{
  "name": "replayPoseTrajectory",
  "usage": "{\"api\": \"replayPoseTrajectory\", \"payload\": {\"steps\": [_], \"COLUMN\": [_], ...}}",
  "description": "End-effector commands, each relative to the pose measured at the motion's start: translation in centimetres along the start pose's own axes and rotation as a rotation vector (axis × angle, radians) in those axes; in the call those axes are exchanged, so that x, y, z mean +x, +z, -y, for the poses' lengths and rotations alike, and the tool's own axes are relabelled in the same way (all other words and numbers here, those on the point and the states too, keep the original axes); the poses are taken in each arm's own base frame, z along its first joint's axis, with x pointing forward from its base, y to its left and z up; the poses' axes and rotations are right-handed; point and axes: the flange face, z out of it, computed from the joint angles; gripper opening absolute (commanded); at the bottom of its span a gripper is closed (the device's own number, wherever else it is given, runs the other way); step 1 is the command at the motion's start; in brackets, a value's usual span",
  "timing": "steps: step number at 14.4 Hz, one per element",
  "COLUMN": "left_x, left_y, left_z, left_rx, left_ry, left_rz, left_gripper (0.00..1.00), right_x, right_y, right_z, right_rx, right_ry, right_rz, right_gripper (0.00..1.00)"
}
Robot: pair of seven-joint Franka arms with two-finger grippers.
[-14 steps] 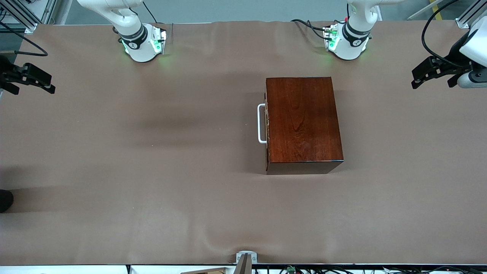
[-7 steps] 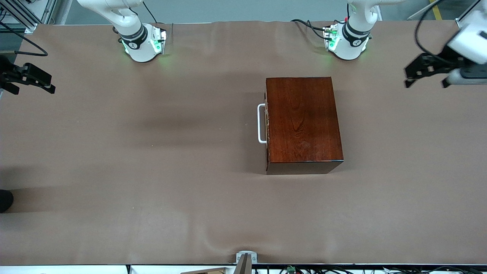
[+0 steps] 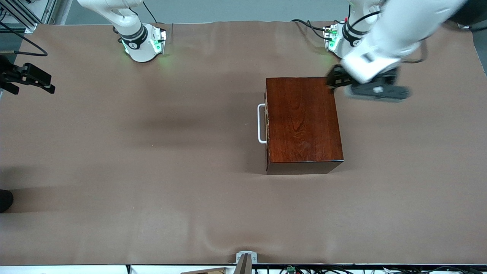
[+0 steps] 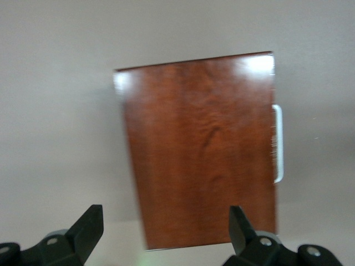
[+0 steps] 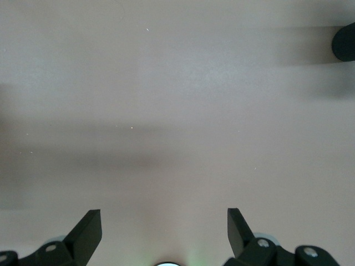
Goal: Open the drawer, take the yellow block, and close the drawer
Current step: 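Reach the left gripper to the white drawer handle and hook it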
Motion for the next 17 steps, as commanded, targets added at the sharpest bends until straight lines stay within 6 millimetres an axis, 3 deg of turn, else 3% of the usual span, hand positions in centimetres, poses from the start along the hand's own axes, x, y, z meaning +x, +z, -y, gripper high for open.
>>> {"api": "replayPoseTrajectory", "payload": {"steps": [1, 3, 6, 9, 11, 17], "left_x": [1.9, 1.9, 1.2, 0.2, -0.8, -1.8], "left_y": [2.9, 6.8, 12.4, 17.6, 20.7, 27.4], "left_z": [-7.7, -13.5, -19.9, -24.5, -26.4, -27.4], "left_rx": [0.042, 0.066, 0.062, 0.139, 0.192, 0.3], "left_ry": [-0.081, -0.084, -0.031, -0.021, -0.002, 0.016], "left_rz": [-0.011, -0.031, -0.067, -0.115, -0.127, -0.09], "left_gripper": [1.0, 1.0, 1.0, 1.0, 1.0, 1.0], "right_x": [-0.9, -0.9, -0.9, -1.0, -1.0, -1.0], "right_y": [-0.4, -0.4, -0.3, -0.2, -0.3, -0.3], "right_z": [-0.3, -0.4, -0.3, -0.6, -0.3, -0.4], "right_rx": [-0.008, -0.008, -0.007, -0.007, -0.007, -0.007], "right_ry": [0.009, 0.011, 0.009, 0.014, 0.009, 0.011], "right_rz": [-0.003, -0.003, 0.0, 0.012, 0.006, 0.009], "right_gripper": [1.0, 1.0, 1.0, 1.0, 1.0, 1.0]}}
